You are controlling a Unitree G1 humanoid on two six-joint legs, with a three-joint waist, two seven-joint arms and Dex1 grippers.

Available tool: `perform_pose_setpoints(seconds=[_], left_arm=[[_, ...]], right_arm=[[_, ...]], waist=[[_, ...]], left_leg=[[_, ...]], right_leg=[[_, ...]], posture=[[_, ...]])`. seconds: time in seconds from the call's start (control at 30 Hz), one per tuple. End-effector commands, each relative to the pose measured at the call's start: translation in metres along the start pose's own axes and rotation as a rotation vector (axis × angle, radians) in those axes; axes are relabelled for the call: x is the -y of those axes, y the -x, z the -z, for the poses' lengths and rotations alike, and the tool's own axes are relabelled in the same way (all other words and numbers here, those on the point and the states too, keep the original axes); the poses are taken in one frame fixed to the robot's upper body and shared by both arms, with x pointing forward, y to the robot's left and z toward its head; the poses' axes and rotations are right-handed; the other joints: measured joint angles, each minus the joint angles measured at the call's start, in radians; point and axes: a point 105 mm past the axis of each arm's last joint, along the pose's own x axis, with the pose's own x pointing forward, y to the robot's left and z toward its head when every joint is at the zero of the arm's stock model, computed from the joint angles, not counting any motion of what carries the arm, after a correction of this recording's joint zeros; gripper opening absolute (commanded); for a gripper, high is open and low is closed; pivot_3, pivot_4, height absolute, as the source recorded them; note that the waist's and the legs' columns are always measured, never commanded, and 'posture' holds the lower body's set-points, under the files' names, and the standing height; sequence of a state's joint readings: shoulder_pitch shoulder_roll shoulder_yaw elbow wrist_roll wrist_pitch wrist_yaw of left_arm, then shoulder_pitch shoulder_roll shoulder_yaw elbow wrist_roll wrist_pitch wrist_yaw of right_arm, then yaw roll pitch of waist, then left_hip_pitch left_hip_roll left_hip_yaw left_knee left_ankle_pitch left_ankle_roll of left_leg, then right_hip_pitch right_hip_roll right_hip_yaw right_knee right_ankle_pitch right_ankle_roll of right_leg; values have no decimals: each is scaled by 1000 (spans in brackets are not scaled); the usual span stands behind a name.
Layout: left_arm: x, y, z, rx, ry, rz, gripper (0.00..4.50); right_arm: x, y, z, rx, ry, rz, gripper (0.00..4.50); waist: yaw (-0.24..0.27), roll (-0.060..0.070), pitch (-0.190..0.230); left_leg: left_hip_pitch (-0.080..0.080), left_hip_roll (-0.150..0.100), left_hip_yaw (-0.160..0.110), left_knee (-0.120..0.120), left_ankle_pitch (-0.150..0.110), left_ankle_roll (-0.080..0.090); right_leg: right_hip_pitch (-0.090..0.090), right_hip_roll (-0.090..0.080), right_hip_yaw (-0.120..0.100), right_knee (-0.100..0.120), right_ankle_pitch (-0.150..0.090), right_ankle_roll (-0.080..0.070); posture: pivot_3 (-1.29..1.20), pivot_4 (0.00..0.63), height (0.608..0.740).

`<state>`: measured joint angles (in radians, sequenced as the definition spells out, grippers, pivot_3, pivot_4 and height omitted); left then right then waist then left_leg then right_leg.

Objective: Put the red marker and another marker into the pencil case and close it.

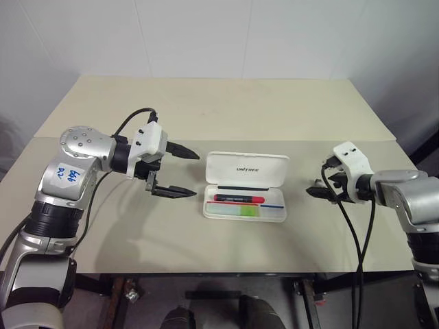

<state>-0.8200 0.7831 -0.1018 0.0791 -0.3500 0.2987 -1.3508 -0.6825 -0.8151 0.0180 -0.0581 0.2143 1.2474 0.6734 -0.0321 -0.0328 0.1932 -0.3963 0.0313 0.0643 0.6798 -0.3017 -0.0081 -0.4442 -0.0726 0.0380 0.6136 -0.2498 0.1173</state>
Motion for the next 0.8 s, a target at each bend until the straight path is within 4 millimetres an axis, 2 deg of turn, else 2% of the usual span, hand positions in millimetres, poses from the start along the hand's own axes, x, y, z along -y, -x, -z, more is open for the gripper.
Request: perform_pose_setpoints(seconds=[0.03, 0.17, 0.47, 0.8], left_arm=[[2, 0, -8, 8, -40, 8, 4500], [6, 0, -5, 6, -43, 11, 4500], [17, 3, -4, 11, -44, -5, 4500], [21, 5, -4, 11, -36, -23, 4500]], right_arm=[[5, -3, -7, -20, -48, 46, 4233], [9, -8, -9, -36, -122, 60, 4233], [38, -18, -9, -70, -206, 159, 4233], [40, -21, 8, -133, -281, 151, 4233]], waist=[[2, 0, 0], [4, 0, 0], [4, 0, 0], [4, 1, 0]], left_leg=[[0, 0, 0, 0, 0, 0], [-2, 0, -1, 0, 0, 0], [-7, -1, -1, 0, -2, 3], [-7, -1, -1, 1, -2, 3]], right_leg=[[0, 0, 0, 0, 0, 0], [0, 0, 0, 0, 1, 1], [-1, 0, 0, -4, 2, 4], [-1, 0, 0, -3, 2, 4]], posture=[[0, 150, 740], [0, 150, 740], [0, 150, 740], [0, 150, 740]])
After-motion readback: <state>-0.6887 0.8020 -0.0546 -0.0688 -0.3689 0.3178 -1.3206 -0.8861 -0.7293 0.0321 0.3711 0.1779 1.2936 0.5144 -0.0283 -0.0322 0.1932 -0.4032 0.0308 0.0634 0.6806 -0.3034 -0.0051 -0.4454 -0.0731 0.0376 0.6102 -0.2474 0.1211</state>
